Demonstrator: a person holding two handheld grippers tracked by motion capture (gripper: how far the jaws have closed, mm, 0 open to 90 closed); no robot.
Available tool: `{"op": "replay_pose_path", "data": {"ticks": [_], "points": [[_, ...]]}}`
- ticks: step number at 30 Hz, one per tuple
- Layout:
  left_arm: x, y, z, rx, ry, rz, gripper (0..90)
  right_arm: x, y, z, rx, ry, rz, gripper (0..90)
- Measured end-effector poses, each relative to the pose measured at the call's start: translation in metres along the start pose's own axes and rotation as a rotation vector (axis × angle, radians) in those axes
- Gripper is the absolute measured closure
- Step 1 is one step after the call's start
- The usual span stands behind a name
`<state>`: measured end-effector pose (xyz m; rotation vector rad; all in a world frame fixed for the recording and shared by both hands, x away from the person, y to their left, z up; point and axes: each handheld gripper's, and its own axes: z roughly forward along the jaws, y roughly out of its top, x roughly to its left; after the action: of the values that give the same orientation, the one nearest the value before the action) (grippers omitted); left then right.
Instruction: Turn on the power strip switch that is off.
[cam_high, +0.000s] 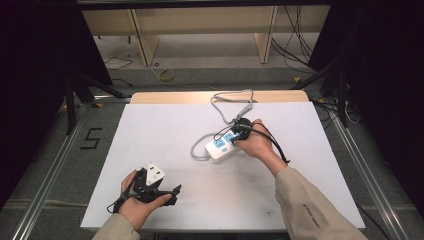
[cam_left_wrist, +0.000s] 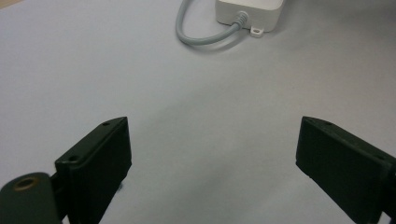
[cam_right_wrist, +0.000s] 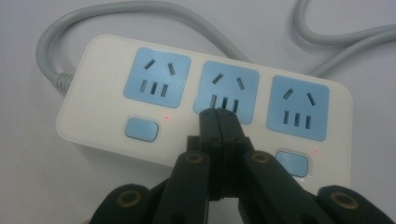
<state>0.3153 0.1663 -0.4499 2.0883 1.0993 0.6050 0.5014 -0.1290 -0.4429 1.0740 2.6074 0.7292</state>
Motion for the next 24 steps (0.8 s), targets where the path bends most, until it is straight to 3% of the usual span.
{"op": "replay_pose_path", "data": {"ticks": [24], "points": [[-0.0004, 0.0003, 0.0002, 0.002, -0.001, 0.001, 9.9, 0.0006, 0.0034, 0.0003, 0.027, -0.002, 0.002, 90.0]]}}
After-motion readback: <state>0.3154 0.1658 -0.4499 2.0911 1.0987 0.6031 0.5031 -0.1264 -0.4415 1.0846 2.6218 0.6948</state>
